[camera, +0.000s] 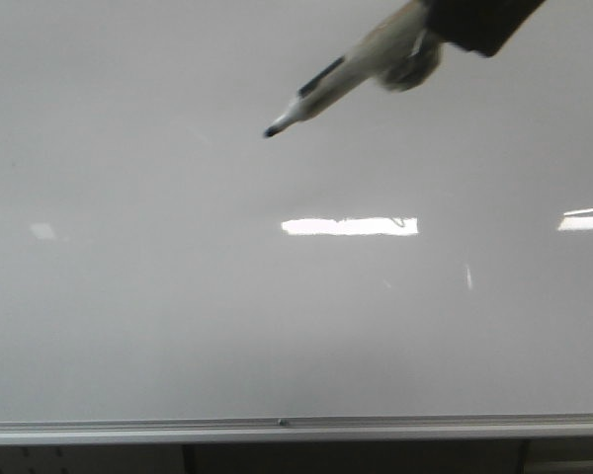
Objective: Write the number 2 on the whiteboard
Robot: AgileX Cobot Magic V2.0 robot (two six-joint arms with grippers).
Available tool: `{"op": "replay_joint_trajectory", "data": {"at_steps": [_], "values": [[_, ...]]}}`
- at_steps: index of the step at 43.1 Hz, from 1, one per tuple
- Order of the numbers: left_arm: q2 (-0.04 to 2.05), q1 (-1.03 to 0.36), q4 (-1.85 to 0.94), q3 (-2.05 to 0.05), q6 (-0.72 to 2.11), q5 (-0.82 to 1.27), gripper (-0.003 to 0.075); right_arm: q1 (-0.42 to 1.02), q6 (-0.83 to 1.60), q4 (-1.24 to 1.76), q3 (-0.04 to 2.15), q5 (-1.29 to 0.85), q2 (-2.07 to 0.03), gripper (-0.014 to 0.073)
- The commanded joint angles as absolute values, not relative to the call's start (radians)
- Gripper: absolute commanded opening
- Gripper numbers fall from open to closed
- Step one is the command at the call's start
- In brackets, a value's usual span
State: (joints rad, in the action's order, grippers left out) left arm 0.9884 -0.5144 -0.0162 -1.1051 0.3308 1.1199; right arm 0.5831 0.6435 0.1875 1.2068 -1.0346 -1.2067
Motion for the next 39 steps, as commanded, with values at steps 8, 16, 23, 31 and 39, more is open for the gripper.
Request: {"op": "replay_joint_trajectory", "data": {"at_steps": [8, 16, 23, 31, 39], "values": [[0.865, -0.424, -0.031, -1.024, 0.296, 1.012, 0.0442, 0.428, 0.253, 0.063, 1.193, -1.01, -1.013, 0.0017], [0.863, -0.419, -0.049, -1.015, 0.296, 1.003, 0.0405, 0.403, 0.13, 0.063, 0.991, -0.772, -0.852, 0.0017], [0.865, -0.419, -0.049, -1.015, 0.296, 0.977, 0.0405, 0.403, 0.061, 0.063, 0.779, -0.5, -0.77, 0.0017], [0.867, -0.419, -0.049, -1.015, 0.296, 0.977, 0.0405, 0.403, 0.048, 0.063, 0.586, -0.234, -0.78, 0.0017], [0.867, -0.419, -0.049, -1.015, 0.296, 0.977, 0.0405, 0.401, 0.048, 0.064, 0.519, -0.079, -0.838, 0.0017]]}}
